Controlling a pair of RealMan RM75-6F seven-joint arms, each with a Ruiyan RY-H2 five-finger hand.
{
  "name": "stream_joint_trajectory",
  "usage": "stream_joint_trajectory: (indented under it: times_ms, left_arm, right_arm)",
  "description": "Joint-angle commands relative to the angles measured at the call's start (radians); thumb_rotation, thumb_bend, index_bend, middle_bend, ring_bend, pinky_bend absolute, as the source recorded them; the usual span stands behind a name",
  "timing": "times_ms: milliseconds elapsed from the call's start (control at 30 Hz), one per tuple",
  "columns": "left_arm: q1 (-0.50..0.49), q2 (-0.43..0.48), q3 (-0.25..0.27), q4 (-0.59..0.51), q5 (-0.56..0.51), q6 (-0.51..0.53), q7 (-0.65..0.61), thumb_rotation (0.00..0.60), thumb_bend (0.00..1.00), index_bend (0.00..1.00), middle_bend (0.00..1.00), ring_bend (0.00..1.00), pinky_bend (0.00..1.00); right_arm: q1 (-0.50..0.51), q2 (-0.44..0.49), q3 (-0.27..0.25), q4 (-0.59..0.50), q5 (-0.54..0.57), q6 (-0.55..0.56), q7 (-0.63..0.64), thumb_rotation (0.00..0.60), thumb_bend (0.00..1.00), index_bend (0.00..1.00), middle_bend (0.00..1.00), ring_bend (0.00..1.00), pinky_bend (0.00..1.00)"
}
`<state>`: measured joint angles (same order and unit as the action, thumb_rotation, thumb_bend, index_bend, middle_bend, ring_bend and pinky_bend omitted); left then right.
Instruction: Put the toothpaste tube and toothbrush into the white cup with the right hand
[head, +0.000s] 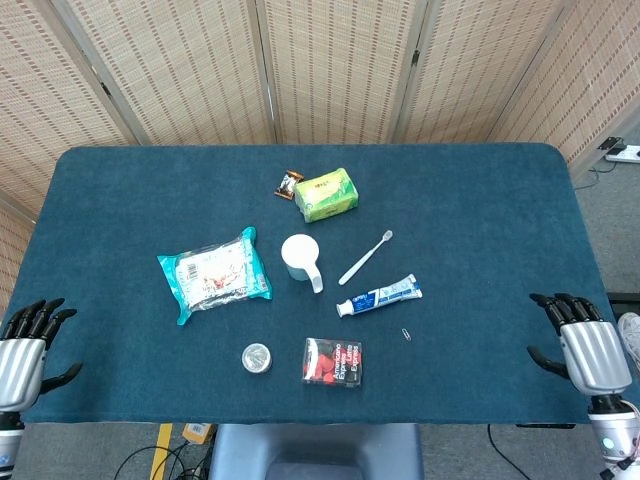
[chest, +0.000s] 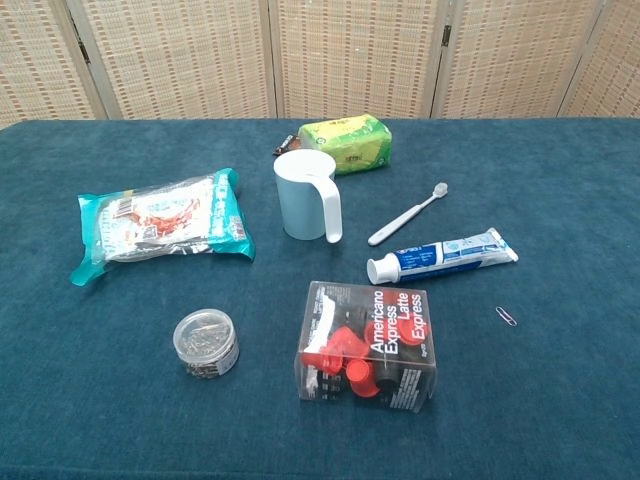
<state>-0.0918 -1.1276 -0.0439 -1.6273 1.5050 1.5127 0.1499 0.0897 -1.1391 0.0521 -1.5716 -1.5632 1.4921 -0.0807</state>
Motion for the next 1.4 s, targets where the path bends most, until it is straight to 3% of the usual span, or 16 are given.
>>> stream_joint_trajectory:
  times_ms: [33, 433, 833, 1100, 1400]
  left_arm:
    - [0.006, 0.000, 0.004, 0.002, 0.004, 0.008, -0.003, 0.600, 0.20, 0.26, 0.17, 0.13, 0.16]
    - [0.014, 0.000, 0.006, 0.023, 0.009, 0.016, -0.036, 0.600, 0.20, 0.27, 0.17, 0.13, 0.16]
    - [0.035, 0.004, 0.013, 0.049, -0.001, 0.027, -0.072, 0.600, 0.20, 0.31, 0.16, 0.13, 0.16]
    - [0.048, 0.009, 0.016, 0.070, -0.009, 0.030, -0.097, 0.600, 0.20, 0.31, 0.16, 0.13, 0.16]
    - [0.053, 0.012, 0.015, 0.081, -0.009, 0.032, -0.115, 0.600, 0.20, 0.31, 0.16, 0.13, 0.16]
  right_arm:
    - [0.020, -0.004, 0.001, -0.011, -0.017, -0.019, -0.010, 0.600, 0.09, 0.22, 0.33, 0.21, 0.25]
    - [0.227, -0.082, 0.060, -0.058, -0.006, -0.270, -0.158, 0.600, 0.09, 0.22, 0.33, 0.21, 0.25]
    - [0.458, -0.296, 0.122, 0.026, 0.148, -0.550, -0.361, 0.600, 0.09, 0.22, 0.31, 0.21, 0.25]
    - [0.545, -0.428, 0.126, 0.154, 0.223, -0.613, -0.454, 0.600, 0.09, 0.22, 0.31, 0.21, 0.25]
    - [0.604, -0.521, 0.127, 0.260, 0.257, -0.623, -0.469, 0.600, 0.11, 0.24, 0.31, 0.21, 0.25]
